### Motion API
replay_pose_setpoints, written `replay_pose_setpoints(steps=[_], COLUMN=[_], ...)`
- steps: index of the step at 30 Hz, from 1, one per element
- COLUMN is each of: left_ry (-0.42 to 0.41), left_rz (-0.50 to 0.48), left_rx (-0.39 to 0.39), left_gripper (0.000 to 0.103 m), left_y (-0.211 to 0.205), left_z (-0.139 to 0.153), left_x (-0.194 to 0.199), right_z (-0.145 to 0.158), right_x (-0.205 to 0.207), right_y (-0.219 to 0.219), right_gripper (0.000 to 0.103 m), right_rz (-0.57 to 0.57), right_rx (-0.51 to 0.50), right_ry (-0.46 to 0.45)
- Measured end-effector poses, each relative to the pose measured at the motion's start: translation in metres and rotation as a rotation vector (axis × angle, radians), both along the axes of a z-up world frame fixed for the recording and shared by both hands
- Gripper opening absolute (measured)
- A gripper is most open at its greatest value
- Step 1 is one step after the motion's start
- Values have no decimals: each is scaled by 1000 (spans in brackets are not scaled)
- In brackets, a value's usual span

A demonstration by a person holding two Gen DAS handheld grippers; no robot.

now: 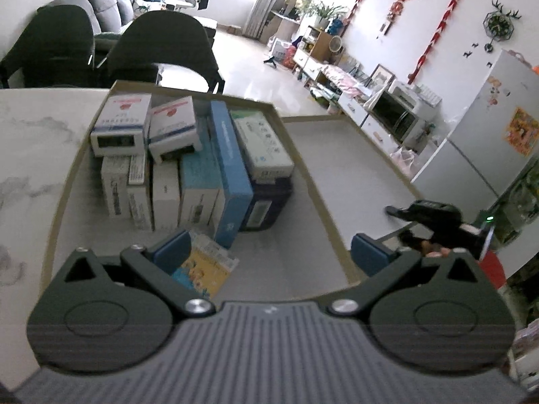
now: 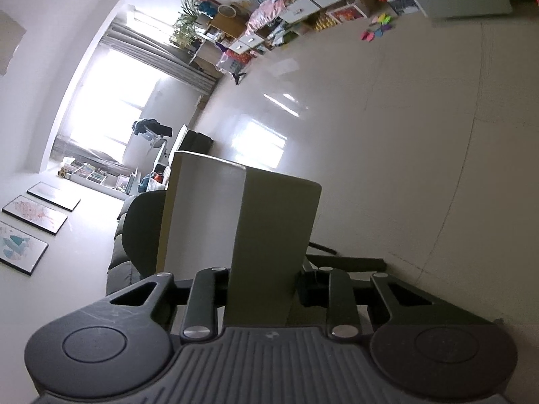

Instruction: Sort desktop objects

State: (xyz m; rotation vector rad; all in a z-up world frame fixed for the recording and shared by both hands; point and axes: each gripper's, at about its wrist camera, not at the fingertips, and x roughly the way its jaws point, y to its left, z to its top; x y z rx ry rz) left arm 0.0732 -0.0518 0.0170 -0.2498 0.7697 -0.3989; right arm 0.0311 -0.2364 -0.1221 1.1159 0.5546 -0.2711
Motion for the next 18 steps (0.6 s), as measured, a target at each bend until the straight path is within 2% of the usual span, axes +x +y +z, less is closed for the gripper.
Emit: replay_pose_setpoints(steps=[5, 9, 14, 18], left_ry=[44, 11, -22, -16], left_rz=[-35, -43, -82, -127], left_rx=[-56, -21, -3, -25], left_gripper=[103, 103, 103, 103], left_y=[5, 3, -1, -3], left_z=[-11, -10, -5, -3], left_x=[-8, -19, -30, -35], right_z=[9, 13, 26, 40], right_x=[-22, -35, -56, -78], right_y=[13, 17, 24, 26], right_gripper=[31, 31, 31, 31], right_rz=[-10, -12, -25, -24], right_rx=[-57, -59, -114, -136], right_ry=[-15, -45, -69, -119])
